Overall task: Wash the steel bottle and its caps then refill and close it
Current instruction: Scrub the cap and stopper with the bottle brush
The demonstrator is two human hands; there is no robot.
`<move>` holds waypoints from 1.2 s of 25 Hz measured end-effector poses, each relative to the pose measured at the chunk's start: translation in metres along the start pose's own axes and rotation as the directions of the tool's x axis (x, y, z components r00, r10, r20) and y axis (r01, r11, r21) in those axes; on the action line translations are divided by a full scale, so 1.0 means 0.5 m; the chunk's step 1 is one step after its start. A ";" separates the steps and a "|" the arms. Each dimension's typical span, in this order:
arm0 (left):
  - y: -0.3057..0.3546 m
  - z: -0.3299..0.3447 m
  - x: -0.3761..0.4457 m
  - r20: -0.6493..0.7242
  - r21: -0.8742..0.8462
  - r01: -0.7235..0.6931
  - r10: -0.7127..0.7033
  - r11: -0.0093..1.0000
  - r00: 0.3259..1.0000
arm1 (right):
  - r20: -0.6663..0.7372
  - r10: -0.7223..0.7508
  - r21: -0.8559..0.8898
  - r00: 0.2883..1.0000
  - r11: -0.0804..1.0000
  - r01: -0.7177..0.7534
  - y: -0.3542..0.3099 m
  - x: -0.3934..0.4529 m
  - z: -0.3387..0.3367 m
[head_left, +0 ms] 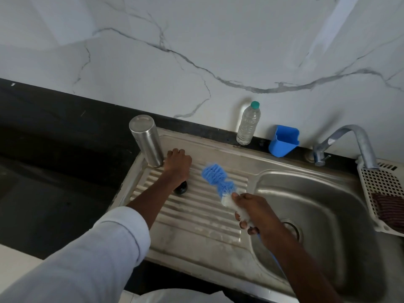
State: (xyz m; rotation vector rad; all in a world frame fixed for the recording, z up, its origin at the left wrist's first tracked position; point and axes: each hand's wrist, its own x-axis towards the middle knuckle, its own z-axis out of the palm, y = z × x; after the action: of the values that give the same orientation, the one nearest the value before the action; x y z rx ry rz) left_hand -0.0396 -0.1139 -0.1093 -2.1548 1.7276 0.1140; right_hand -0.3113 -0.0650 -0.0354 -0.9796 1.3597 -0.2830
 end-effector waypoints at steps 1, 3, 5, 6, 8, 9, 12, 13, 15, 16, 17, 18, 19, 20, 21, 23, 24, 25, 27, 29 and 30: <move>-0.002 0.001 0.002 -0.002 -0.025 -0.002 0.002 1.000 1.000 | 0.002 -0.003 0.000 1.000 1.000 0.003 0.002 -0.002 -0.002; -0.007 0.006 -0.005 -0.071 -0.146 -0.009 -0.001 0.989 0.997 | -0.002 -0.013 0.002 1.000 1.000 0.013 0.005 -0.005 -0.008; -0.008 0.015 -0.037 -0.271 -0.368 -0.031 -0.075 0.929 0.960 | -0.023 -0.040 -0.015 0.999 0.999 0.039 0.006 -0.005 -0.018; -0.005 0.021 -0.063 -0.367 -0.488 -0.057 -0.145 0.871 0.919 | -0.047 -0.062 -0.032 0.997 0.998 0.060 0.010 -0.003 -0.023; 0.013 0.040 -0.128 -0.454 -0.617 -0.070 -0.281 0.784 0.846 | -0.118 -0.117 -0.069 0.986 0.992 0.109 0.019 -0.003 -0.030; 0.023 0.052 -0.160 -0.434 -0.645 -0.029 -0.334 0.764 0.837 | -0.152 -0.147 -0.085 0.977 0.987 0.135 0.025 -0.003 -0.032; 0.044 0.106 -0.196 -0.204 -0.679 0.190 -0.431 0.709 0.879 | -0.176 -0.223 -0.129 0.959 0.971 0.202 0.044 -0.016 -0.027; 0.050 0.116 -0.196 -0.153 -0.687 0.215 -0.427 0.694 0.891 | -0.167 -0.247 -0.145 0.955 0.964 0.224 0.051 -0.024 -0.027; 0.066 0.114 -0.197 -0.092 -0.840 0.172 -0.447 0.515 0.890 | -0.162 -0.308 -0.186 0.937 0.943 0.278 0.069 -0.038 -0.038; 0.076 0.098 -0.198 -0.012 -0.955 0.136 -0.492 0.265 0.870 | -0.169 -0.346 -0.220 0.923 0.926 0.307 0.077 -0.045 -0.050; 0.088 0.076 -0.200 0.155 -0.985 0.093 -0.507 -0.145 0.848 | -0.181 -0.380 -0.269 0.907 0.906 0.326 0.085 -0.049 -0.067; 0.103 0.051 -0.207 0.328 -0.822 0.049 -0.401 -0.567 0.855 | -0.192 -0.411 -0.324 0.891 0.884 0.338 0.091 -0.055 -0.086; 0.120 0.026 -0.220 0.407 -0.538 0.029 -0.229 -0.842 0.884 | -0.201 -0.437 -0.374 0.877 0.862 0.343 0.094 -0.060 -0.103; 0.138 0.008 -0.234 0.392 -0.298 0.033 -0.091 -0.954 0.916 | -0.211 -0.456 -0.392 0.864 0.850 0.353 0.095 -0.066 -0.118; 0.161 -0.011 -0.246 0.352 -0.165 0.053 -0.008 -0.985 0.936 | -0.226 -0.472 -0.380 0.852 0.848 0.369 0.096 -0.075 -0.132; 0.210 -0.053 -0.269 0.243 -0.098 0.095 0.069 -0.991 0.968 | -0.246 -0.495 -0.313 0.834 0.854 0.415 0.093 -0.096 -0.152; 0.233 -0.071 -0.276 0.214 -0.097 0.106 0.084 -0.990 0.973 | -0.252 -0.511 -0.287 0.822 0.851 0.441 0.092 -0.106 -0.160; 0.254 -0.090 -0.283 0.200 -0.115 0.112 0.088 -0.987 0.976 | -0.260 -0.531 -0.278 0.807 0.841 0.464 0.091 -0.116 -0.168; 0.283 -0.113 -0.285 0.179 -0.237 0.100 0.058 -0.966 0.982 | -0.275 -0.582 -0.326 0.766 0.806 0.495 0.087 -0.133 -0.185; 0.298 -0.132 -0.286 0.164 -0.407 0.054 -0.014 -0.912 0.986 | -0.297 -0.660 -0.467 0.690 0.731 0.497 0.082 -0.145 -0.207; 0.303 -0.141 -0.288 0.163 -0.486 0.037 -0.049 -0.873 0.985 | -0.306 -0.709 -0.529 0.635 0.681 0.506 0.081 -0.150 -0.218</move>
State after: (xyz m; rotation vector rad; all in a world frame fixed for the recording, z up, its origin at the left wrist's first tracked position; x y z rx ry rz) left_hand -0.2310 -0.0314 -0.0377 0.9531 -0.1130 -1.3051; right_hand -0.4426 -0.0356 -0.0024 -1.8318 1.5189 -0.8661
